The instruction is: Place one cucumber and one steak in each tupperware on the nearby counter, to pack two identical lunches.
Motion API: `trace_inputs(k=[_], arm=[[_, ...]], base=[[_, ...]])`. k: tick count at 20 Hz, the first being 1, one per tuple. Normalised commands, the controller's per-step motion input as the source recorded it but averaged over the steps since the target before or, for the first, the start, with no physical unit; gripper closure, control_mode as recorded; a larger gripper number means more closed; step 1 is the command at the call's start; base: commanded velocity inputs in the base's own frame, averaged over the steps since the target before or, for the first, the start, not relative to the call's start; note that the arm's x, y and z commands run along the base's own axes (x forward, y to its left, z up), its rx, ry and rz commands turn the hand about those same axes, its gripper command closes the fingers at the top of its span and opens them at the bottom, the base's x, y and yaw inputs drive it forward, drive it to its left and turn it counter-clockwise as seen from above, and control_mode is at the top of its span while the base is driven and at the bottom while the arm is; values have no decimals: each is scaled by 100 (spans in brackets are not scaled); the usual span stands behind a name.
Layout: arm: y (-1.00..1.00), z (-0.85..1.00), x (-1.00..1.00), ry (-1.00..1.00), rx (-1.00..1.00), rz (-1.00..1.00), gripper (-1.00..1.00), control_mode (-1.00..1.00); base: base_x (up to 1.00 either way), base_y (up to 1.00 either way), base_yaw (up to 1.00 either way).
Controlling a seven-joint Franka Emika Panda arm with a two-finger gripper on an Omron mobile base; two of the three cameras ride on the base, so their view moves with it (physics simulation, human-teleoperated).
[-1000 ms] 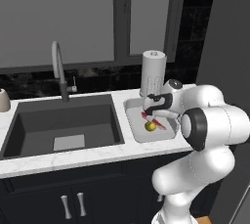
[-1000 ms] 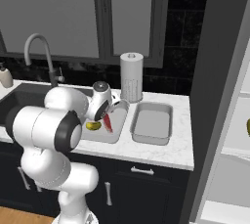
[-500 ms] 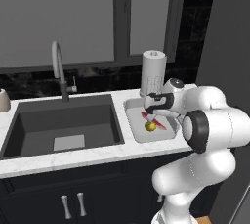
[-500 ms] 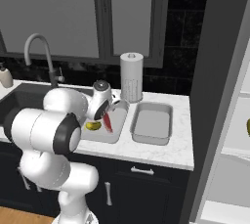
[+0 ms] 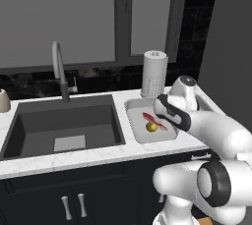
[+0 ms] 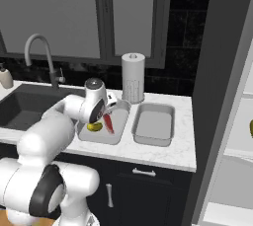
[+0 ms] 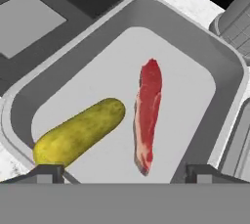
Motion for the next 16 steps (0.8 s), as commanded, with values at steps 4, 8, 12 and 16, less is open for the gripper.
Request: trace_inputs(k=[4, 8, 12, 16], arm=[[12, 69, -100, 12, 2, -25, -100, -100], [38, 100, -100, 16, 2, -25, -100, -100], [14, 100, -100, 3, 7, -28, -100, -100], [0, 100, -100, -6, 9, -34, -100, -100]], base=[[0, 0, 0], [0, 0, 0], [0, 0, 0], [0, 0, 0]])
